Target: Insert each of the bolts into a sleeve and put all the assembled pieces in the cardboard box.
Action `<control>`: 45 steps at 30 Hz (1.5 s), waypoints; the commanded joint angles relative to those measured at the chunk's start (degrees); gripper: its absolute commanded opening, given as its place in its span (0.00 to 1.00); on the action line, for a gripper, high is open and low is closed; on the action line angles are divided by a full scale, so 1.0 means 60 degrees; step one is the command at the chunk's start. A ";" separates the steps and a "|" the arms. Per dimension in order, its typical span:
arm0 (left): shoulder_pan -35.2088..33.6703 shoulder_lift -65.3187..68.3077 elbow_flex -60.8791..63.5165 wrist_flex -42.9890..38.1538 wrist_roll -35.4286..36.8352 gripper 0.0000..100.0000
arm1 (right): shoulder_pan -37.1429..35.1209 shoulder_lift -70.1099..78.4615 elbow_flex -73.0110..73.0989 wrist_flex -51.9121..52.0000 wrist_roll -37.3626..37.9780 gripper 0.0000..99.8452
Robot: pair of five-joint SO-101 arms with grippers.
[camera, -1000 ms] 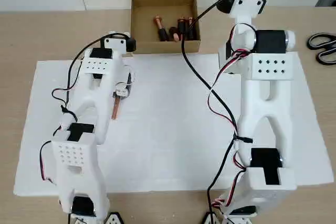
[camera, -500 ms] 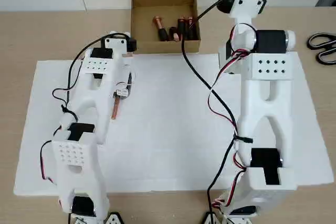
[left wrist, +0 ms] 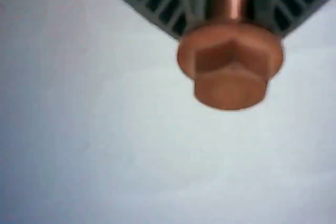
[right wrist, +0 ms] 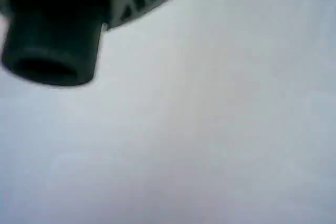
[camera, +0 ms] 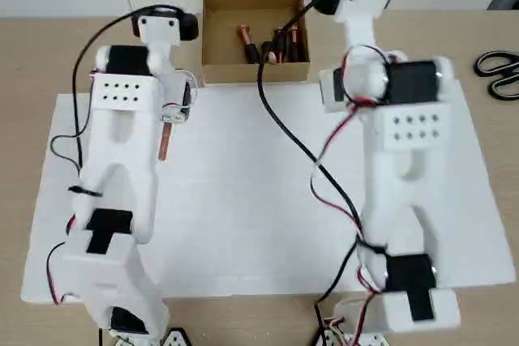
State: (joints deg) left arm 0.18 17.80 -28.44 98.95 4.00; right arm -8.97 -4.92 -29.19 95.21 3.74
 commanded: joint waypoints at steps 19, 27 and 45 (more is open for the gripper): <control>0.0044 -0.4469 0.2454 0.0234 0.0117 0.01 | -0.0095 -0.5868 0.7165 -0.2293 -0.0088 0.00; 0.0015 -0.5773 0.2469 0.0220 0.0132 0.01 | -0.0872 -0.6703 1.0066 -0.5560 -0.1363 0.00; 0.0425 -0.7297 0.2469 -0.0161 0.2696 0.01 | -0.3172 -0.7729 1.6308 -1.3443 -0.0703 0.00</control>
State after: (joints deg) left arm 1.58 -22.29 -13.49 99.38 19.74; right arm -26.81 -49.58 66.29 20.75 -1.10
